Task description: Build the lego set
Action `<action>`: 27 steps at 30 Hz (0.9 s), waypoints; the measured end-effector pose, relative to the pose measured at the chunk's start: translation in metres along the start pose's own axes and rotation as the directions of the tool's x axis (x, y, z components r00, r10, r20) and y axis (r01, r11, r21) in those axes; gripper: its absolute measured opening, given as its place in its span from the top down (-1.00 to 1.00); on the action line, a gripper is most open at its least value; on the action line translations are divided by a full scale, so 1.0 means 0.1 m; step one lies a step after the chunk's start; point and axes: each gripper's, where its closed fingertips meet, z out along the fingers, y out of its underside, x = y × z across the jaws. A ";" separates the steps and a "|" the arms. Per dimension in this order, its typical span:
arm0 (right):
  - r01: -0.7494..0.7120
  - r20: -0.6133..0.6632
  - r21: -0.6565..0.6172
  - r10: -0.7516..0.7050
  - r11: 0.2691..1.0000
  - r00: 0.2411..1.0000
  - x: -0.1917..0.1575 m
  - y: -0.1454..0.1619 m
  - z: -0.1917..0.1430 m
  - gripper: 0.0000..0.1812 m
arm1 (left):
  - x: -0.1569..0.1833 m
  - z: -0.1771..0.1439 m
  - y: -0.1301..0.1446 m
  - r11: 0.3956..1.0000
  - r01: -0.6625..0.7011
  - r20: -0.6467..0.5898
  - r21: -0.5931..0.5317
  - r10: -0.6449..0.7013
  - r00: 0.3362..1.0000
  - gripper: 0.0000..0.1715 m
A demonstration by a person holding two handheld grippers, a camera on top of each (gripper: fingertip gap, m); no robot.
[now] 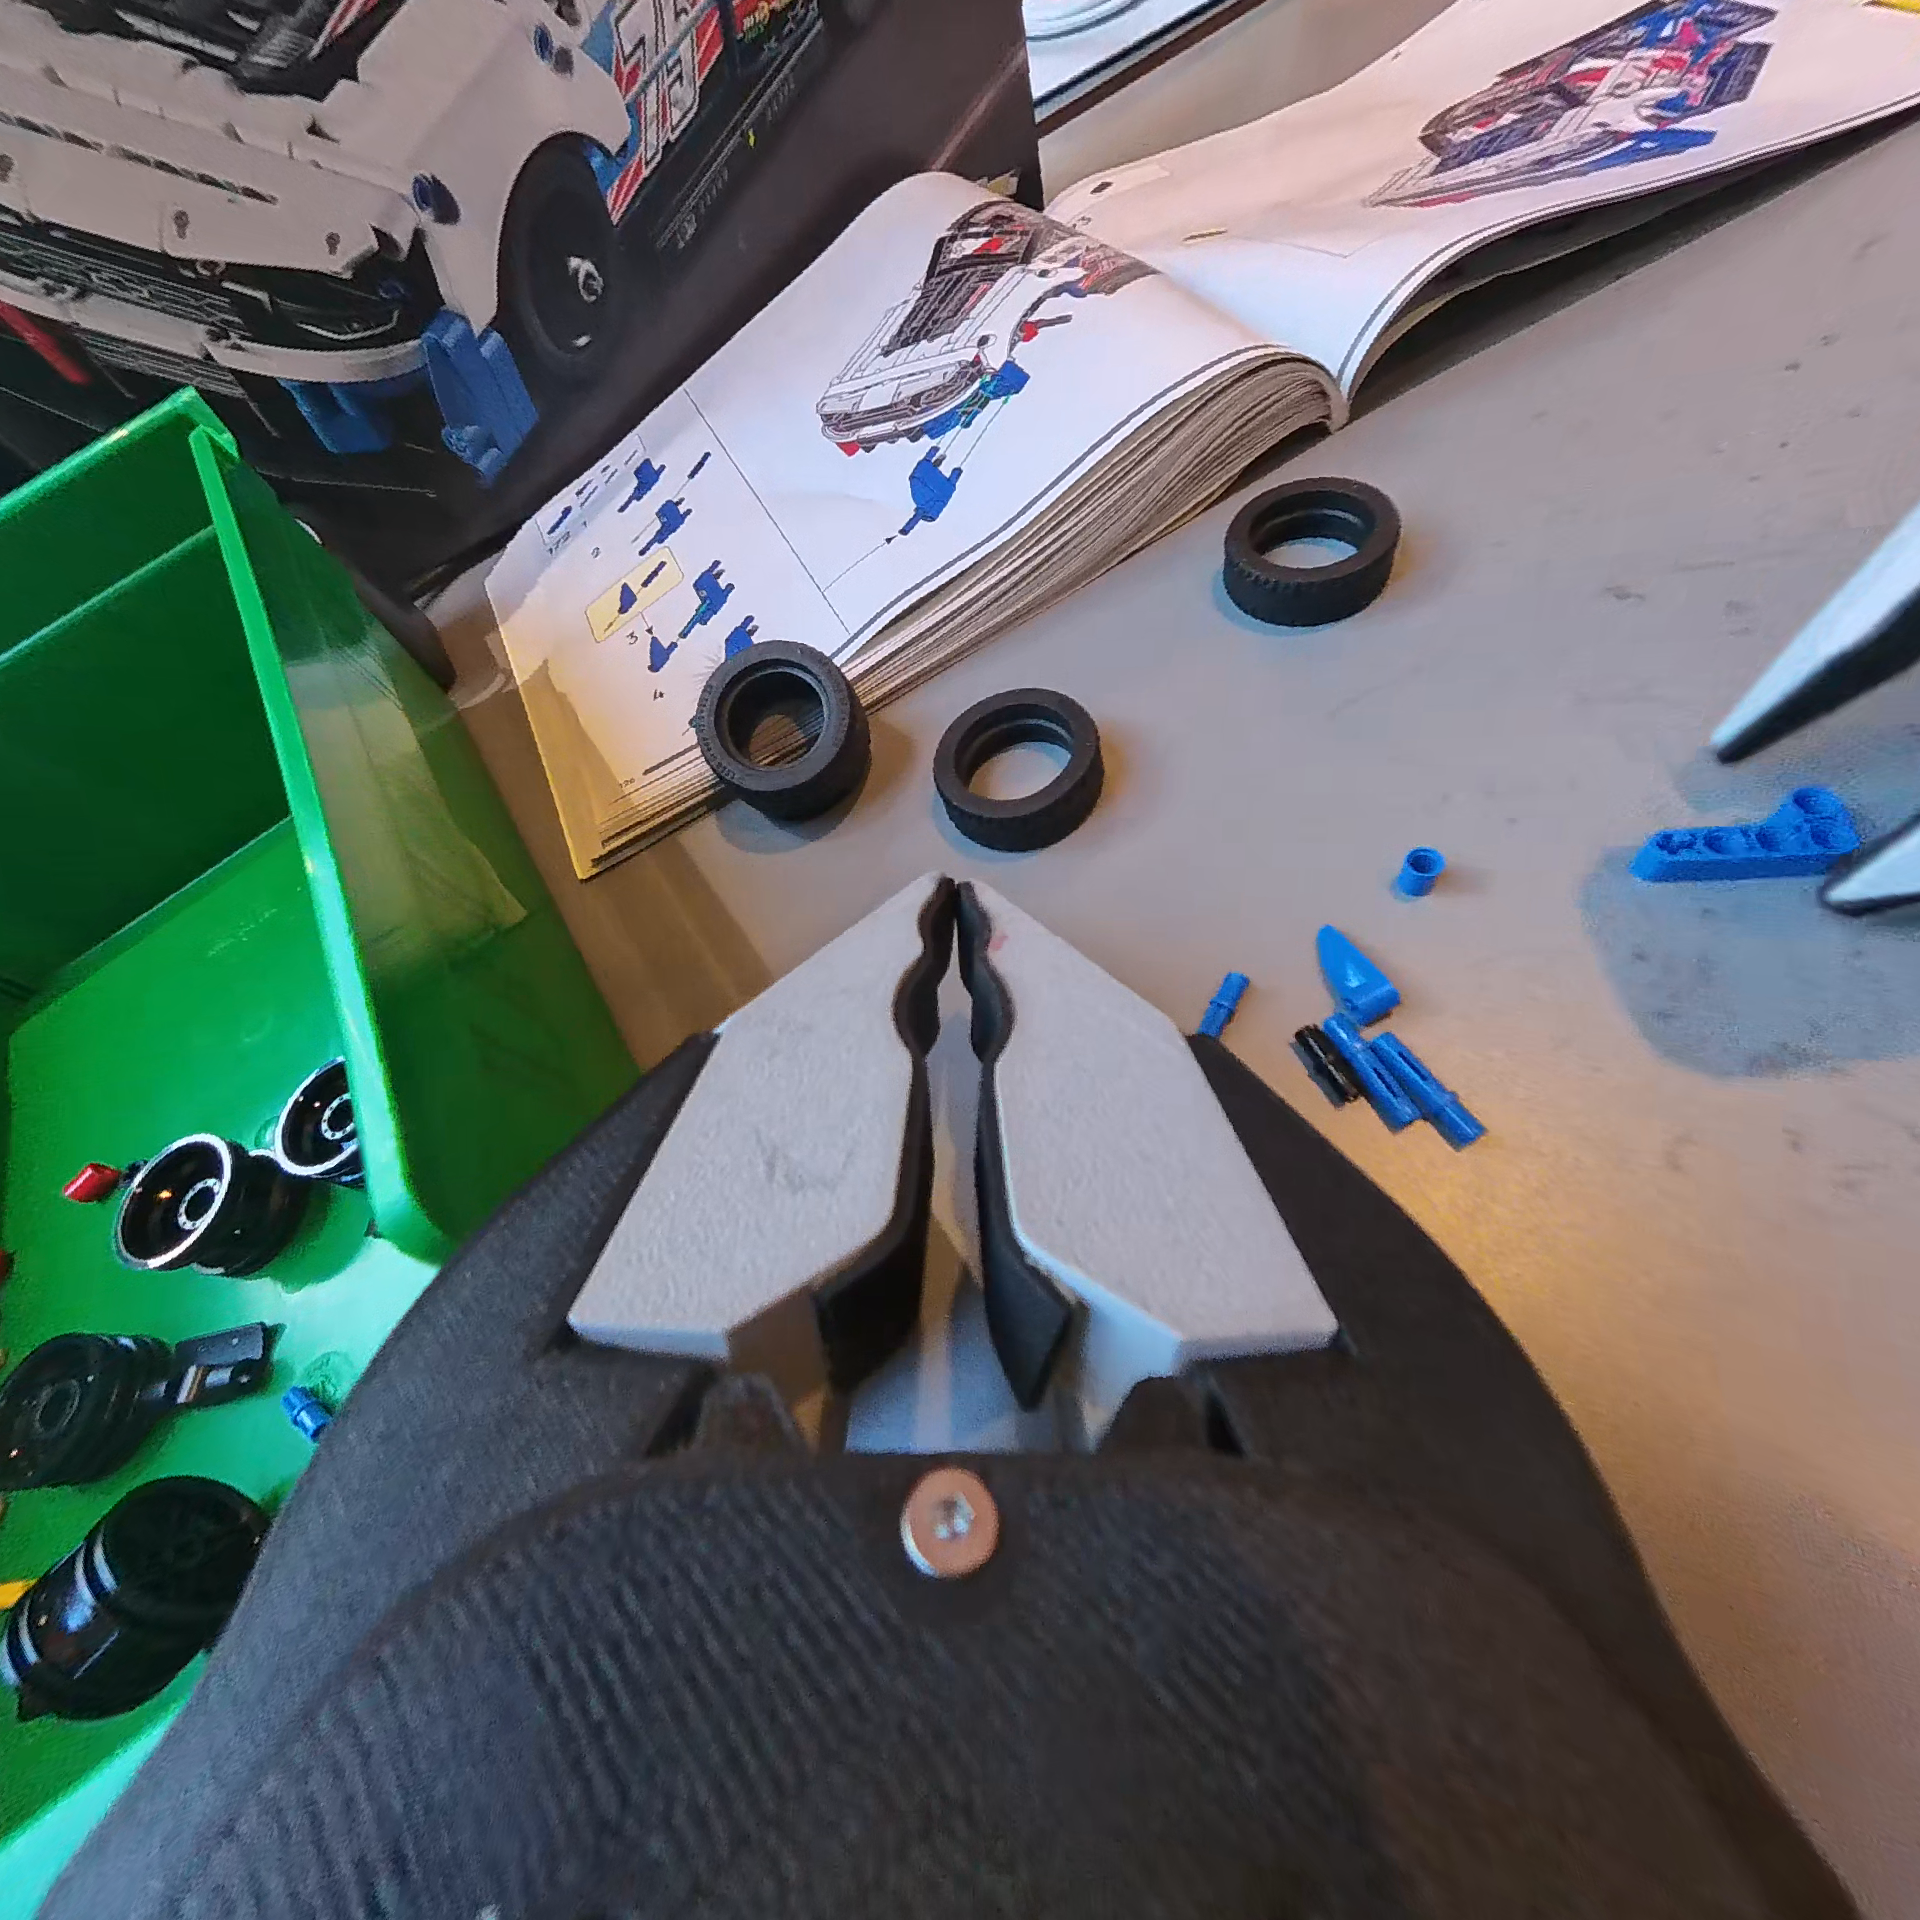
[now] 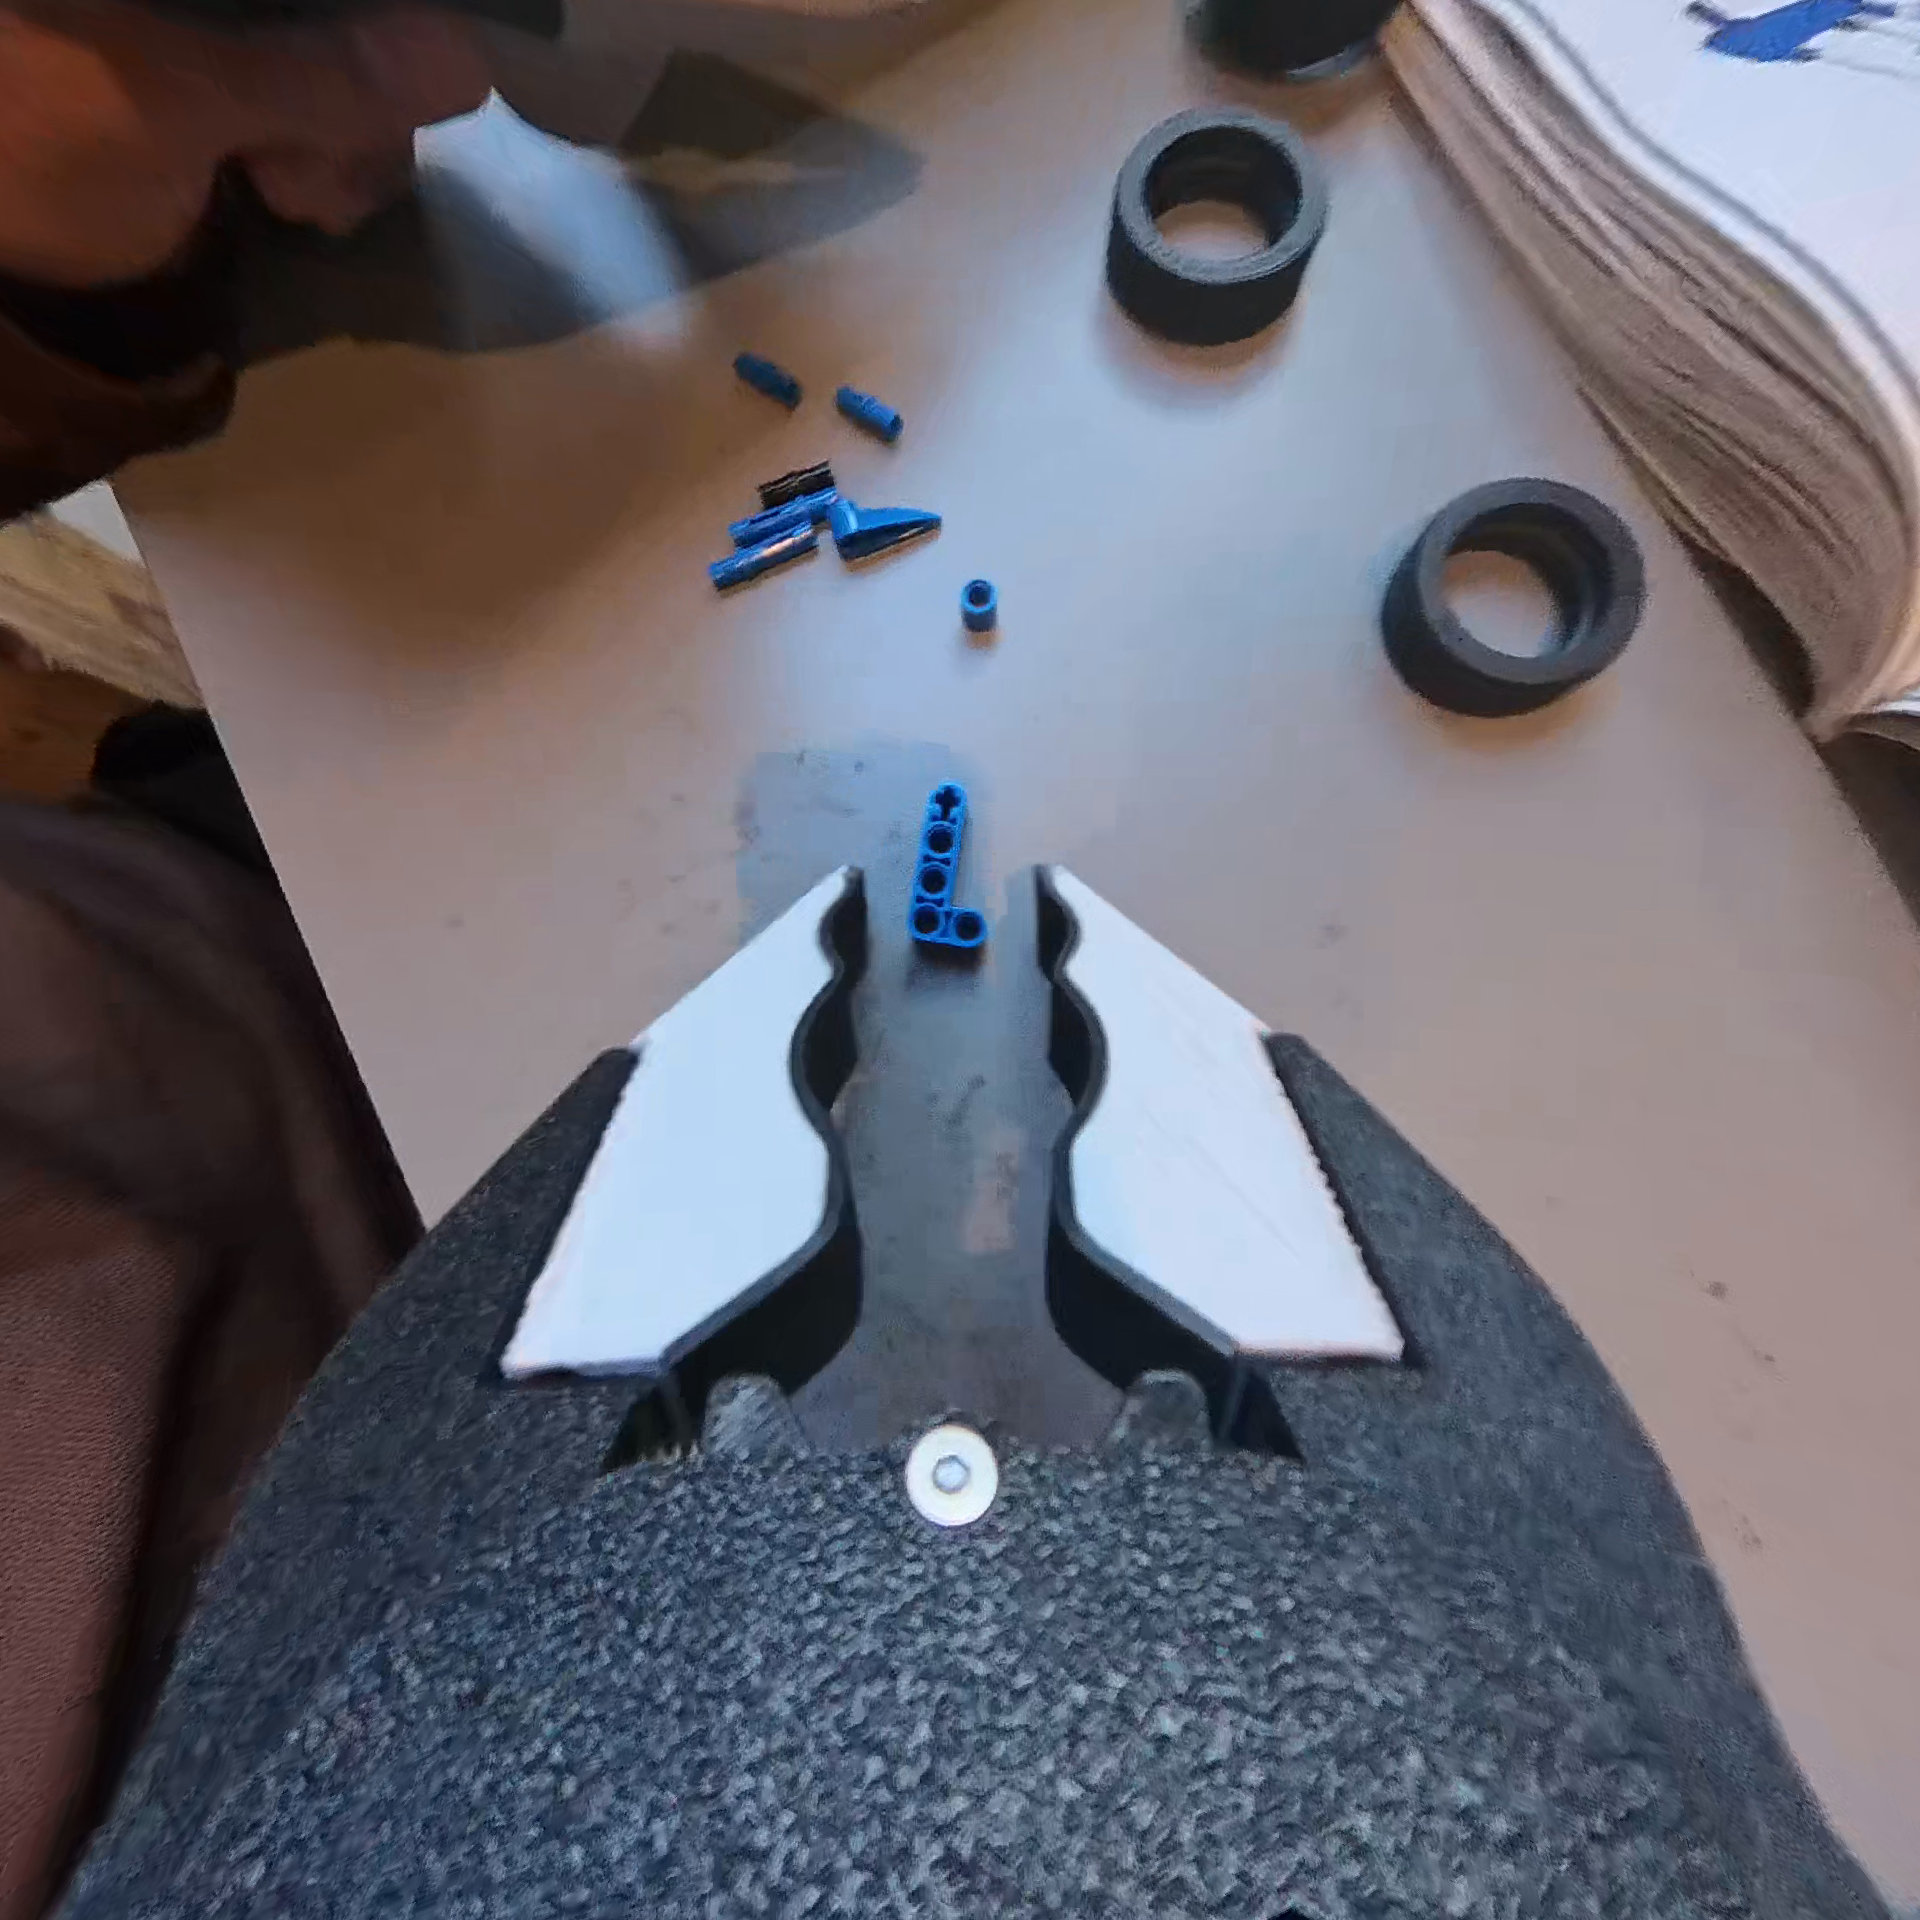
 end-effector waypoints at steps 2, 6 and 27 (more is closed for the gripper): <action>0.027 0.002 -0.035 -0.027 0.999 1.000 -0.04 0.04 0.08 0.82 | 0.01 -0.01 0.00 1.000 0.005 -0.008 0.003 -0.005 1.000 1.00; 0.037 0.039 -0.005 -0.037 0.999 0.999 -0.17 -0.06 0.17 0.91 | 0.03 -0.03 0.00 1.000 0.008 -0.021 0.009 -0.008 1.000 1.00; 0.040 0.092 0.043 -0.044 0.998 0.995 -0.16 -0.12 0.23 0.91 | 0.13 -0.05 -0.02 1.000 0.010 -0.107 0.028 -0.007 0.994 1.00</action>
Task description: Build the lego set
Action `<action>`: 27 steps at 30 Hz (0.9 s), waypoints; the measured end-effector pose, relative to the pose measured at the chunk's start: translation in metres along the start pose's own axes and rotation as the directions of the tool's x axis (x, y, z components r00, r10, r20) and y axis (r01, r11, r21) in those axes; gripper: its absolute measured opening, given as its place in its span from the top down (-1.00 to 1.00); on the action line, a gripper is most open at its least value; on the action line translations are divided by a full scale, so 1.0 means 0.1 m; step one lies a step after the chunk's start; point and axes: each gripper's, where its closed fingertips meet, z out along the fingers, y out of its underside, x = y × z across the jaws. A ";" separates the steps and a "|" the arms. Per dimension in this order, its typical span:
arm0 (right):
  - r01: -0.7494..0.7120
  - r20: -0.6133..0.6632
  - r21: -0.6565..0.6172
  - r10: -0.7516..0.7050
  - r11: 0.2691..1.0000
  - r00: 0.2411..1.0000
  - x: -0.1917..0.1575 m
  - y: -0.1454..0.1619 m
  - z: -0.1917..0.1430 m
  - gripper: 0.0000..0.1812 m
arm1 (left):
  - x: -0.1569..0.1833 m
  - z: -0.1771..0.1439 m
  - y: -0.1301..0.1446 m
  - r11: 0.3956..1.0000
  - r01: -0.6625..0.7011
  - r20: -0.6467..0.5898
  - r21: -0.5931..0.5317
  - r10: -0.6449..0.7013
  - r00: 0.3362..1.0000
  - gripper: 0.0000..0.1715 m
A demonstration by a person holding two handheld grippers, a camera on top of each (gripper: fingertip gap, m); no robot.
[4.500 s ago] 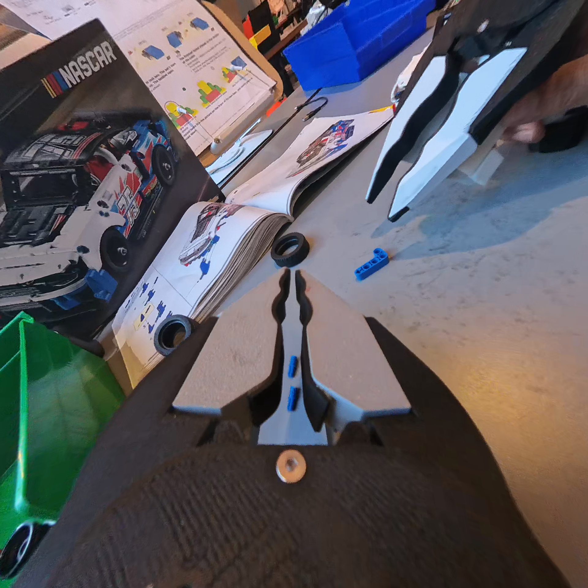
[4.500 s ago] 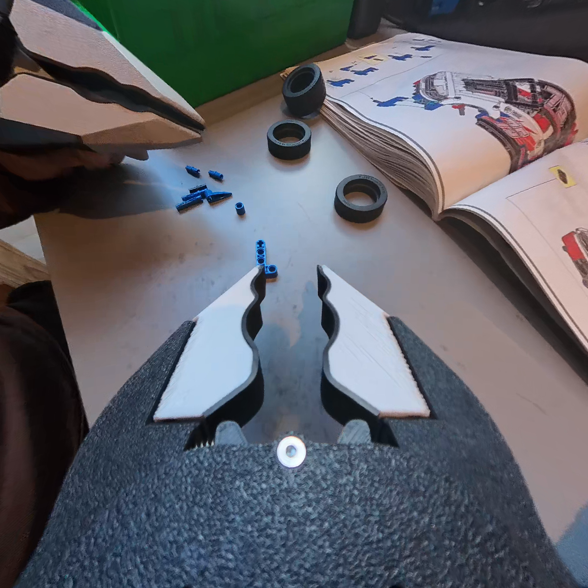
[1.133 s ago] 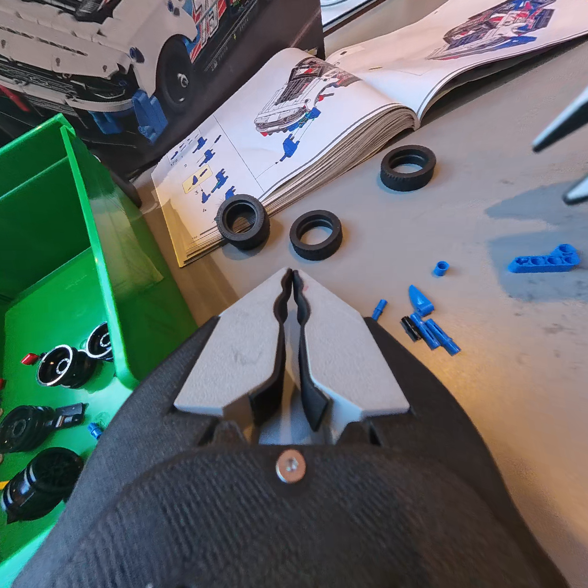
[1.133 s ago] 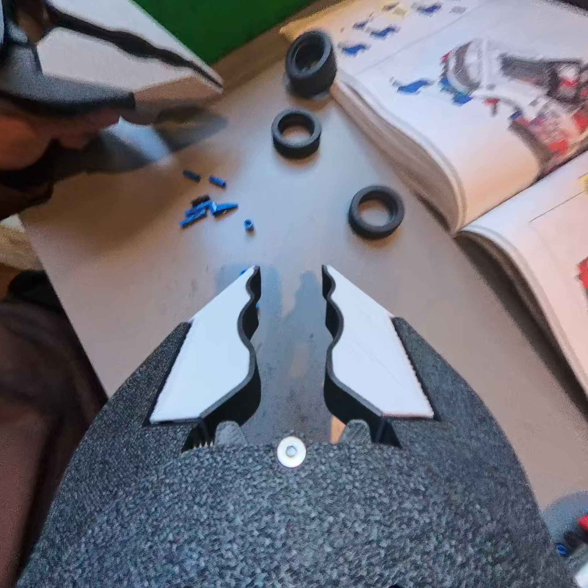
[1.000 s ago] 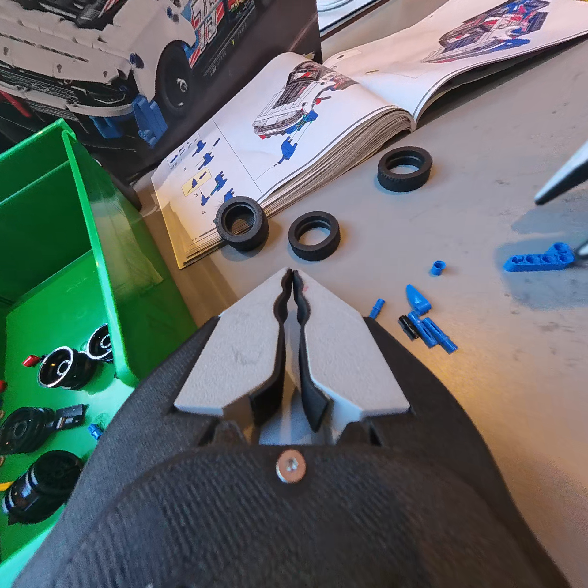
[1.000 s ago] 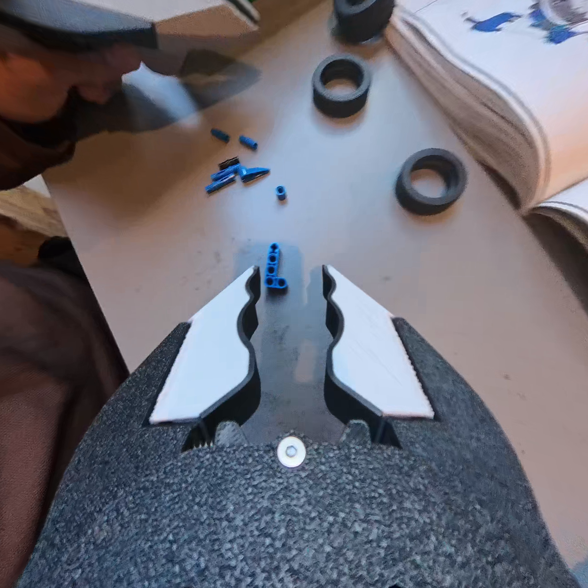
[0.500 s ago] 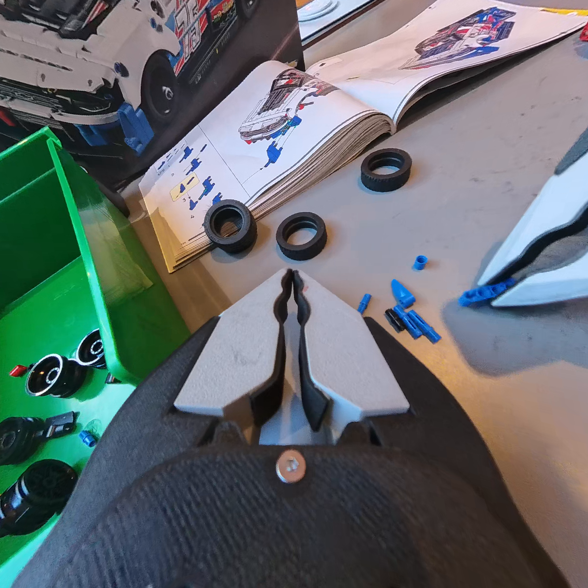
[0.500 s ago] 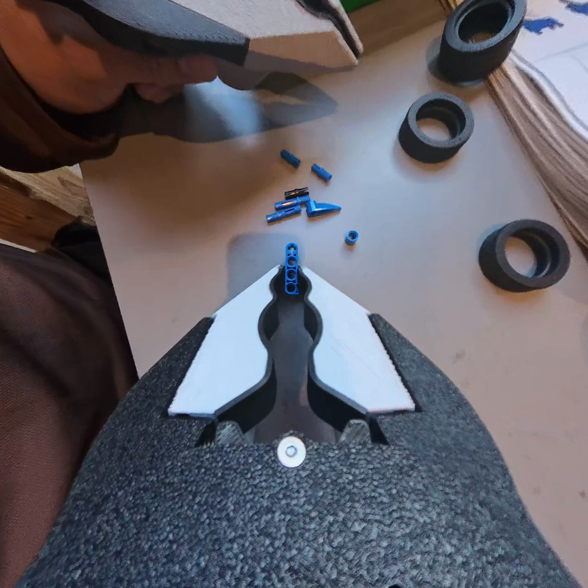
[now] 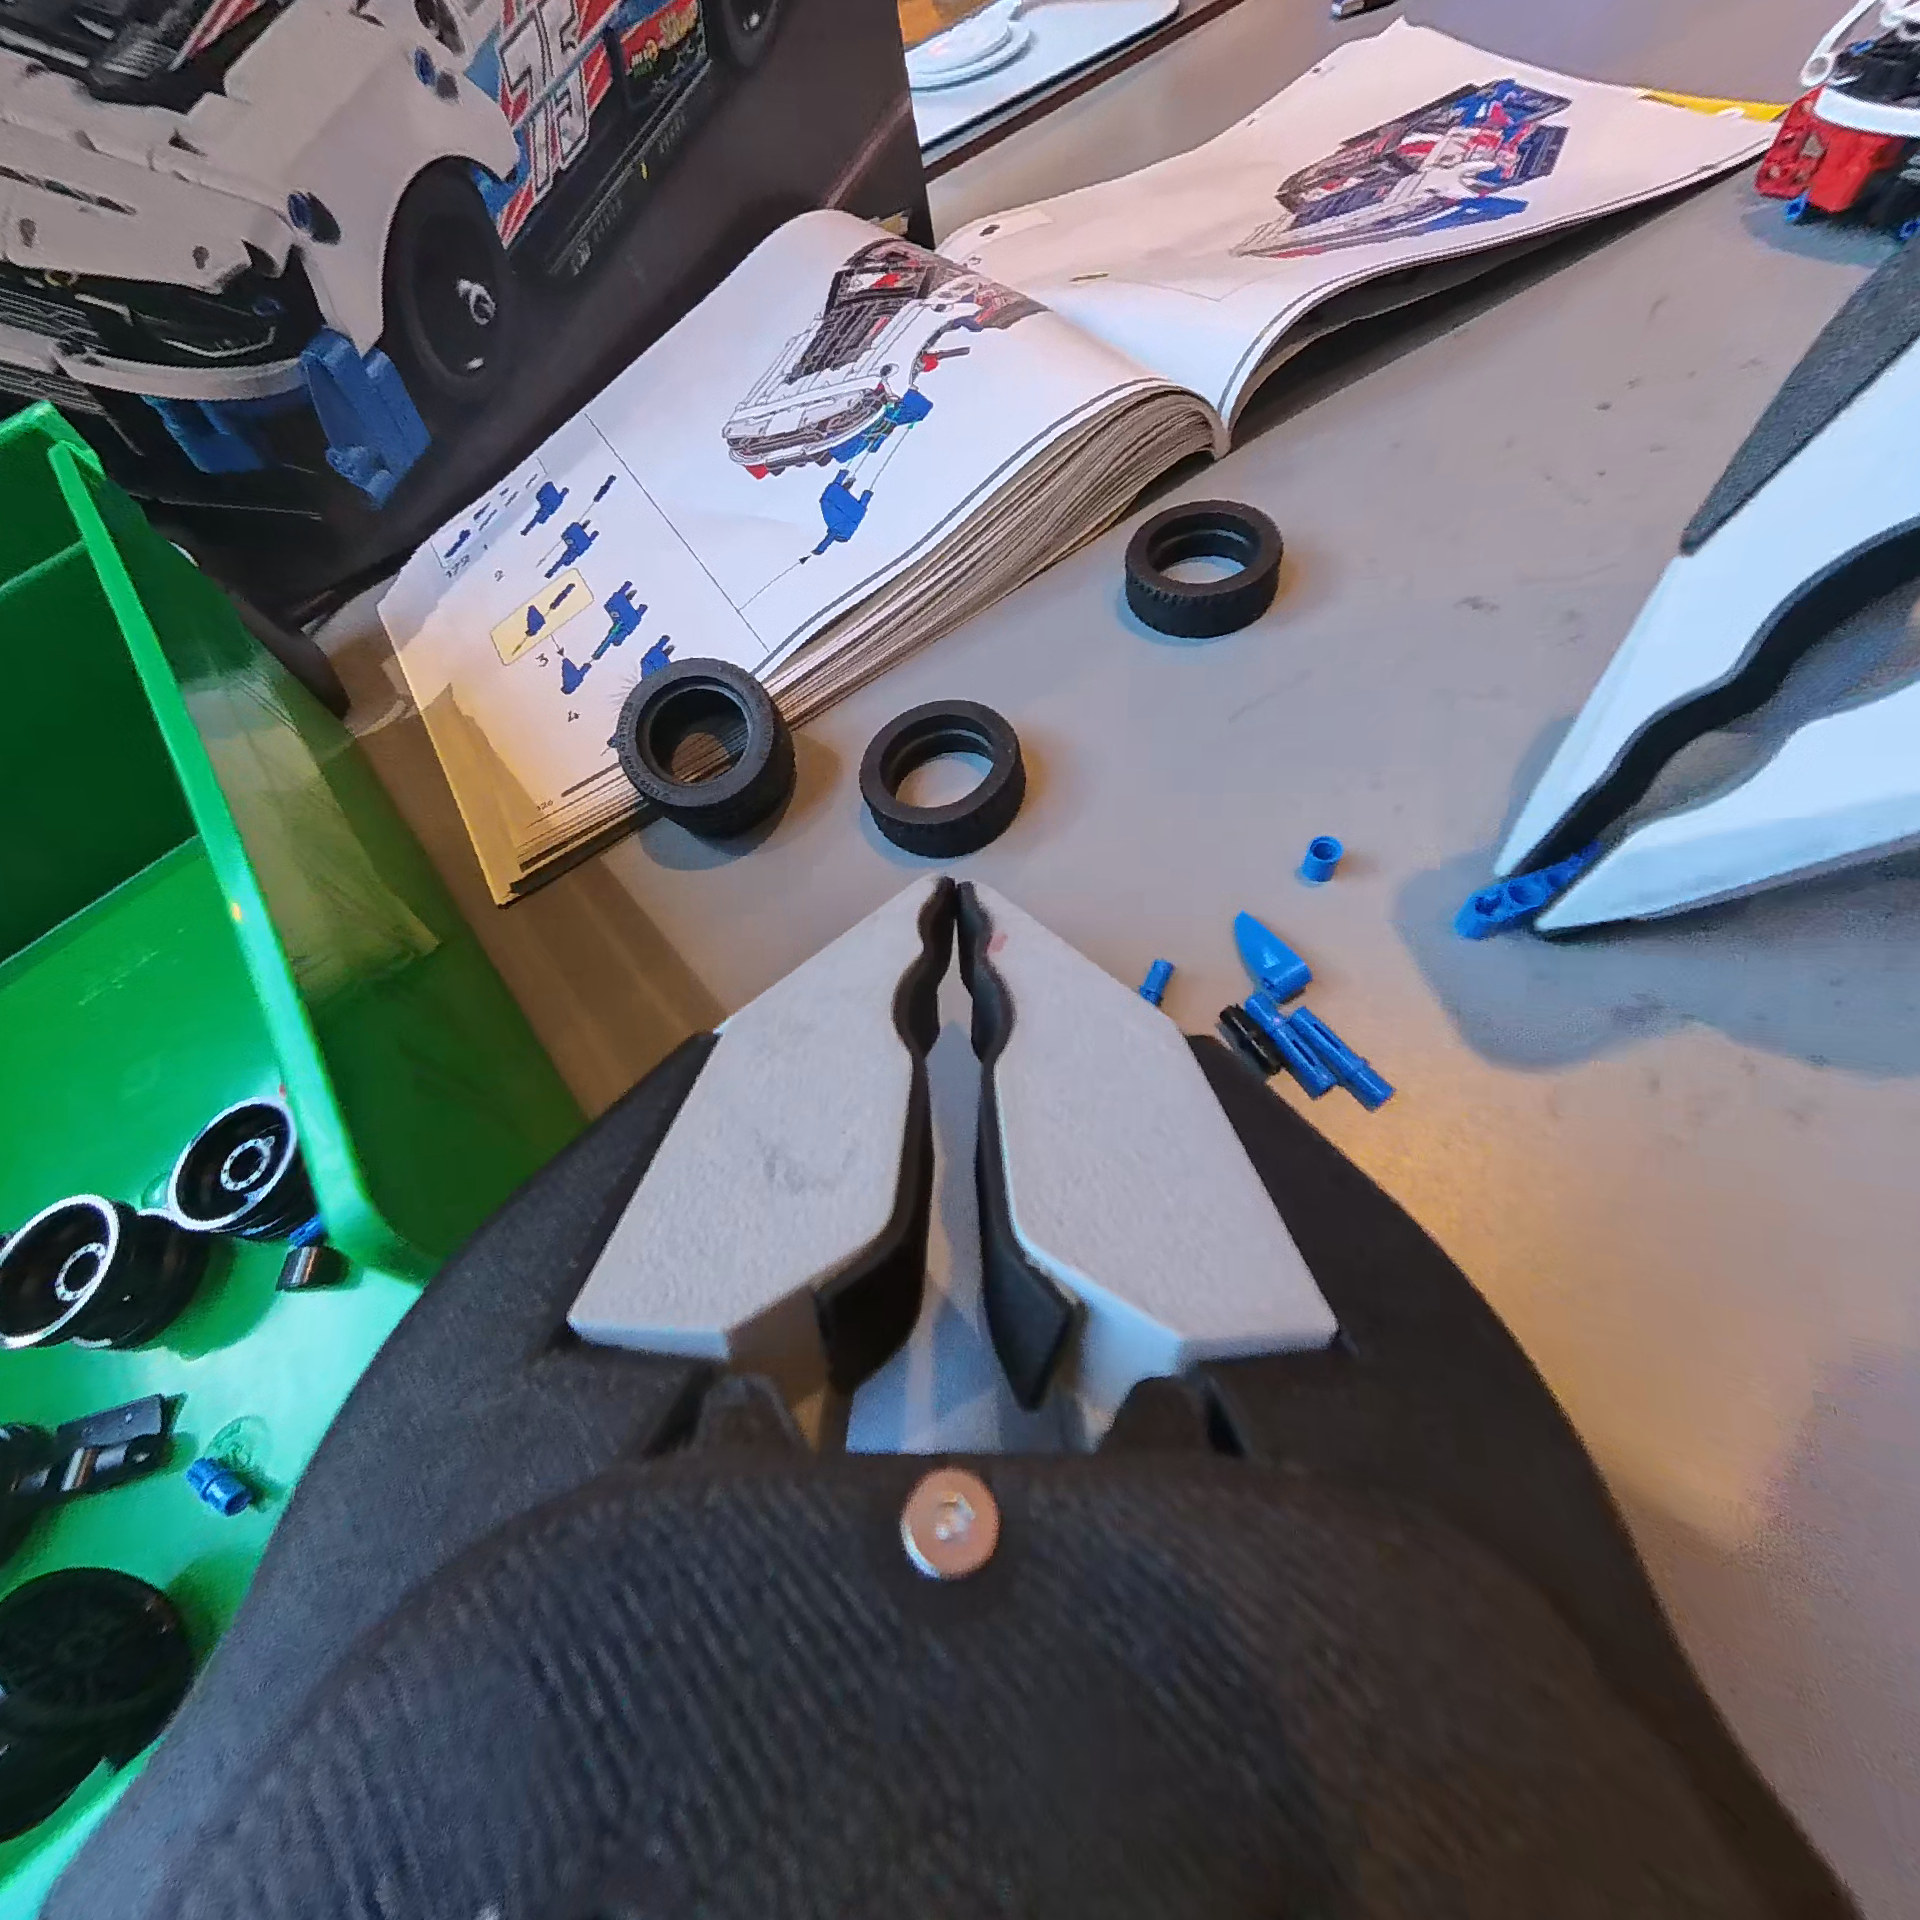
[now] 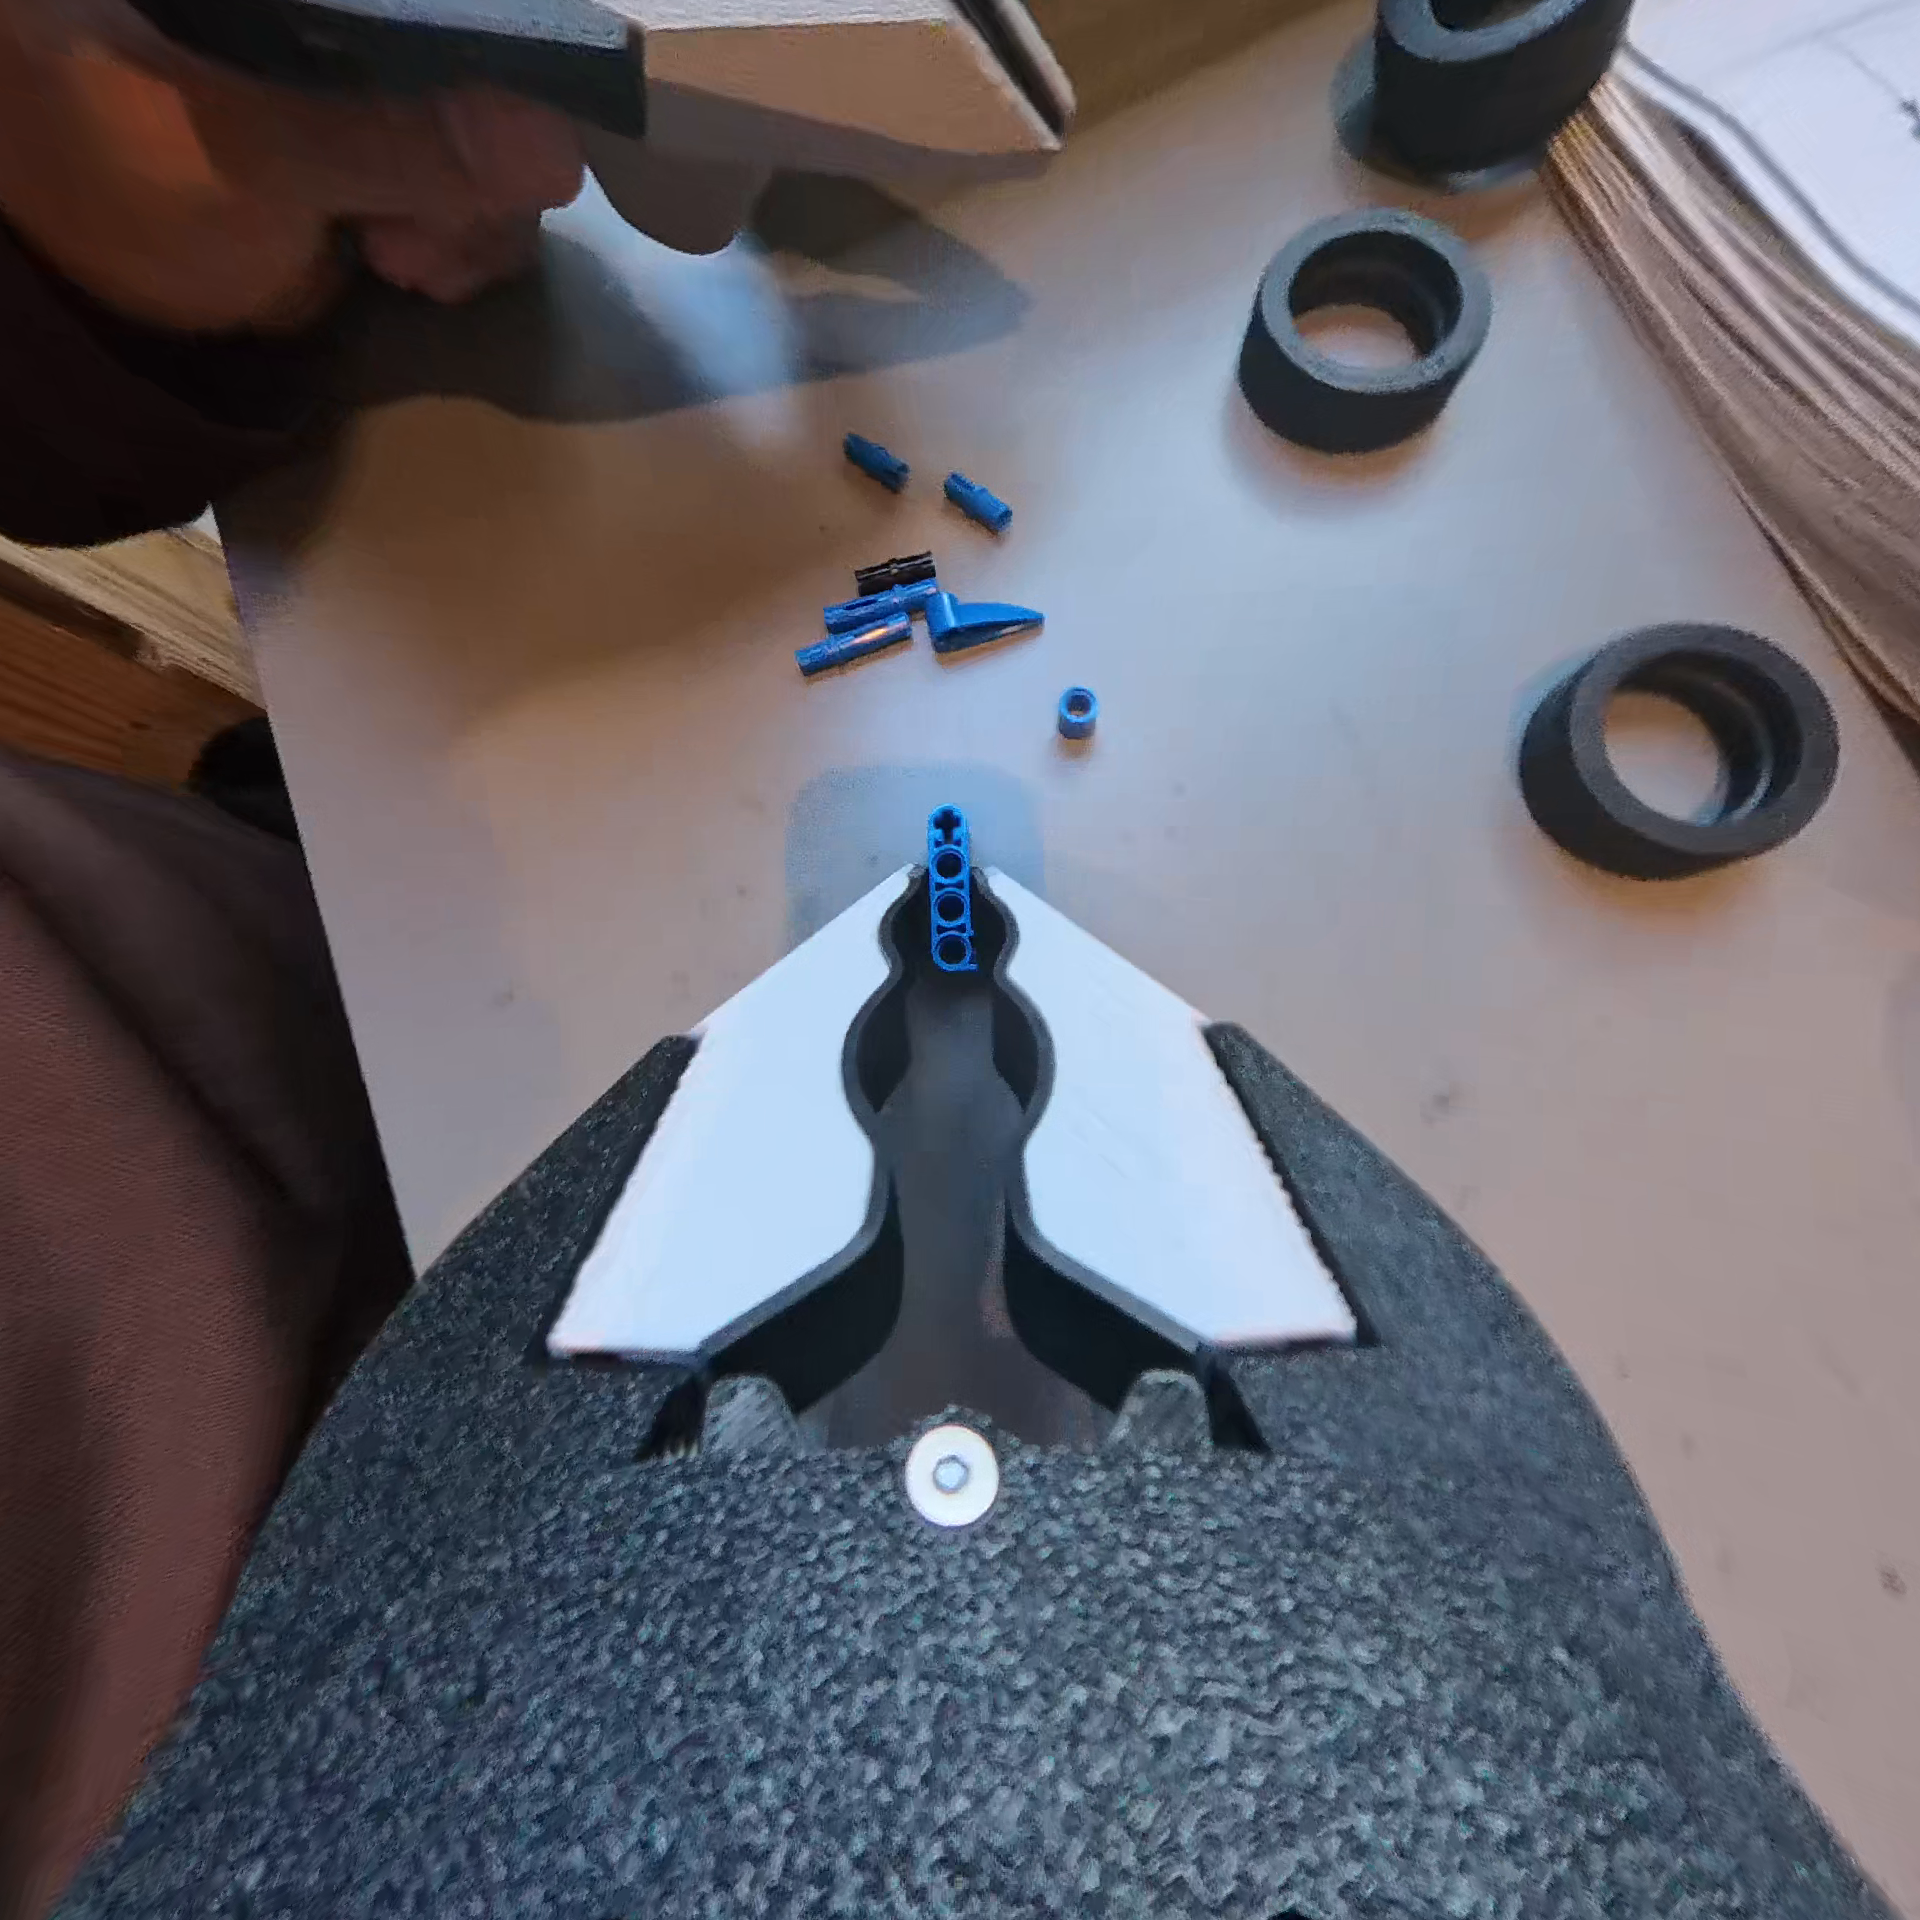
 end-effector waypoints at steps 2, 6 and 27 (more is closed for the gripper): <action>0.035 -0.009 -0.003 -0.035 0.999 0.999 -0.01 -0.02 0.02 0.91 | 0.00 0.00 0.00 1.000 0.006 -0.007 0.002 -0.006 1.000 1.00; 0.000 -0.043 -0.013 0.000 1.000 0.999 0.17 0.04 -0.06 0.92 | 0.01 0.00 -0.01 1.000 0.013 -0.023 0.006 -0.013 1.000 1.00; -0.006 -0.017 0.017 0.007 1.000 1.000 0.20 0.11 -0.19 0.64 | 0.11 0.00 -0.02 1.000 -0.010 -0.073 0.014 0.011 0.997 1.00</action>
